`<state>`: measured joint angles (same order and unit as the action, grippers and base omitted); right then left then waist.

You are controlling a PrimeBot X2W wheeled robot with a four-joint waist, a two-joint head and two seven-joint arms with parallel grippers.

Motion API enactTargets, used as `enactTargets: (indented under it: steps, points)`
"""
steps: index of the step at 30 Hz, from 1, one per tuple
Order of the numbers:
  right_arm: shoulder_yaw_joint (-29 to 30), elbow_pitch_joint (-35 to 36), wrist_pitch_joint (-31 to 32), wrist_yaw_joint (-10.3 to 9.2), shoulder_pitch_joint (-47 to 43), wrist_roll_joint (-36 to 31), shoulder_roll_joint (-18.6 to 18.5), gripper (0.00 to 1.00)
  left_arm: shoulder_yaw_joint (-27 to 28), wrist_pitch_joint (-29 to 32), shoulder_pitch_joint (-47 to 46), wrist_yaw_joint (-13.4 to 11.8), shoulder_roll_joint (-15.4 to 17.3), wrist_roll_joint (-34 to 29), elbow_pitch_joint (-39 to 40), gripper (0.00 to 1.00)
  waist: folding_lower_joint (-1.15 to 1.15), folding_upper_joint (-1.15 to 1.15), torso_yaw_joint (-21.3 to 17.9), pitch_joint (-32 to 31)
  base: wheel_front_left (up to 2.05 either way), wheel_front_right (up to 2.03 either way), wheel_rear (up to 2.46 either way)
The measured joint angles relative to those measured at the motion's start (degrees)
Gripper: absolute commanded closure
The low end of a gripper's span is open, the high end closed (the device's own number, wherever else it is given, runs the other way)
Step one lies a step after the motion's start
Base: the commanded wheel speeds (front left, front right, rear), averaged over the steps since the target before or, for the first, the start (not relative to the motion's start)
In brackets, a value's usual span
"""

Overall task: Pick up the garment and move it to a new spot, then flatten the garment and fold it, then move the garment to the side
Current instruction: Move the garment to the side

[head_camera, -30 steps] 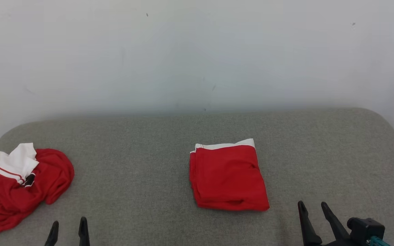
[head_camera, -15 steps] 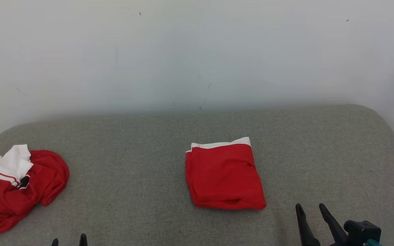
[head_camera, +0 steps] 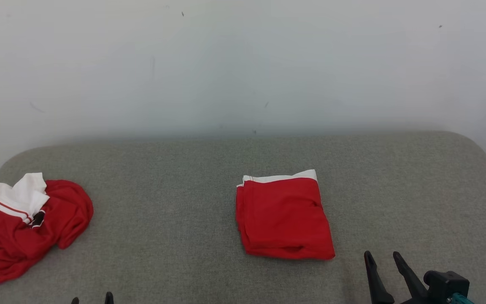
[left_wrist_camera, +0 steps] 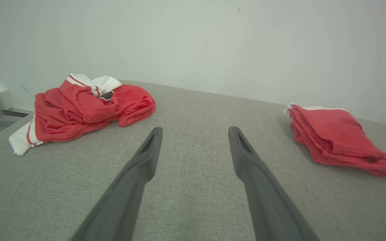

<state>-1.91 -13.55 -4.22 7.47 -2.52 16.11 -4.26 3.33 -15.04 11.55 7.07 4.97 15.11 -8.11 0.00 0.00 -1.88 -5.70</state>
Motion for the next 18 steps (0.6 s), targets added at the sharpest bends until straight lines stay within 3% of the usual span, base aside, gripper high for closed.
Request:
enactTargets:
  steps: [6, 11, 15, 18]
  points:
    - [1.66, -0.26, 4.55, 0.00, 1.80, -0.74, 0.42, 0.00, -0.34, 0.00, -0.15, 0.02, -0.11, -0.42, -0.19, 0.00, 0.00, 0.00, 1.24, 0.13, 0.00, 0.00, 0.00]
    - [5.15, -2.41, 20.52, 0.00, 7.89, -1.31, 1.03, 0.00, -0.89, 0.00, -0.14, 0.05, -0.31, -0.51, -0.12, 0.00, 0.00, 0.00, 2.54, 0.34, 0.00, 0.00, 0.00]
    - [13.37, -5.64, 34.11, 0.00, 14.81, -3.93, 1.22, 0.00, -1.46, 0.00, -0.18, 0.07, -0.36, -0.97, 0.11, 0.00, 0.00, 0.00, 4.05, 0.73, 0.00, 0.00, 0.00]
    - [15.51, -7.87, 40.11, -0.01, 20.02, -5.86, 1.18, 0.00, -2.14, 0.00, -0.59, 0.07, -0.32, -1.15, 0.20, 0.00, 0.00, 0.00, 5.57, 1.24, 0.00, 0.00, 0.00]
